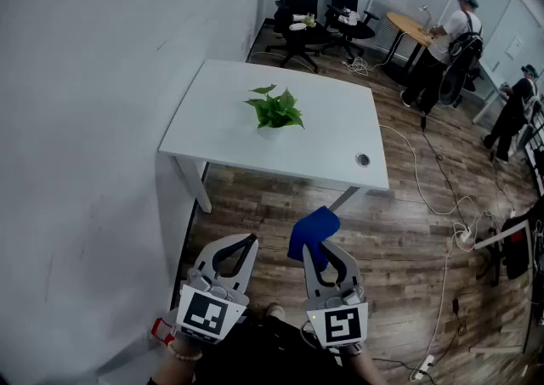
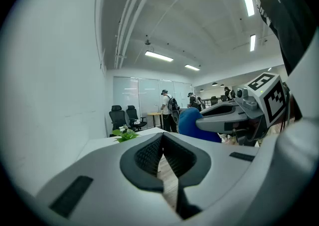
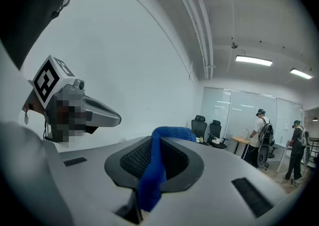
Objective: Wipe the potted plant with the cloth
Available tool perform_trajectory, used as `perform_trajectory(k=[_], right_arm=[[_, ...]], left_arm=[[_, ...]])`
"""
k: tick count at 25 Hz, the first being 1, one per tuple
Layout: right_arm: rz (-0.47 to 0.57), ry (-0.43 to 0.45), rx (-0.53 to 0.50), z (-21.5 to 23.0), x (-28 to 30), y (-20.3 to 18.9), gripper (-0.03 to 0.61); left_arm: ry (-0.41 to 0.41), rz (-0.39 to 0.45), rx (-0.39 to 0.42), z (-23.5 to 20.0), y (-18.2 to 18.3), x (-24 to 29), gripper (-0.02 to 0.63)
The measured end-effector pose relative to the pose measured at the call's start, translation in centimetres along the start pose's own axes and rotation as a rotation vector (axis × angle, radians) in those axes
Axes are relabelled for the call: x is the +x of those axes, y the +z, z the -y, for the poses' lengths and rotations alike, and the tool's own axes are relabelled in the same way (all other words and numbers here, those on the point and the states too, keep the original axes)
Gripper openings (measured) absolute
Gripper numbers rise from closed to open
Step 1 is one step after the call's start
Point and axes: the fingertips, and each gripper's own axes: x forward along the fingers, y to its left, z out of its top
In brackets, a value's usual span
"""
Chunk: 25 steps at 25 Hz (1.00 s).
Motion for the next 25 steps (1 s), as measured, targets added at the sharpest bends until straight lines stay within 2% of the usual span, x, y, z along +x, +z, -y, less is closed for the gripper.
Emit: perform_trajectory(k=[15, 19, 22, 25], right_arm=[[-0.016, -0.041, 0.012, 0.5, 0.2, -0.5, 0.075], [-0.018, -0.058, 0.038, 0.4, 0.6, -0.4, 0.075], [-0.015, -0.062, 0.028, -0.2, 0.9, 0.0, 0.075], [-0.017, -0.074, 0.027, -0.9, 1.0, 0.1, 0.075]], left_arm=[[-0.028, 0.021, 0.000, -0.1, 0.1, 0.8, 0.015], [-0.030, 0.019, -0.031, -0.4, 0.3, 0.6, 0.014], [-0.046, 0.032, 0.008, -0.9, 0.0, 0.3, 0.014], [-0.053, 0.032, 0.006, -1.4, -0.4, -0.4, 0.014]])
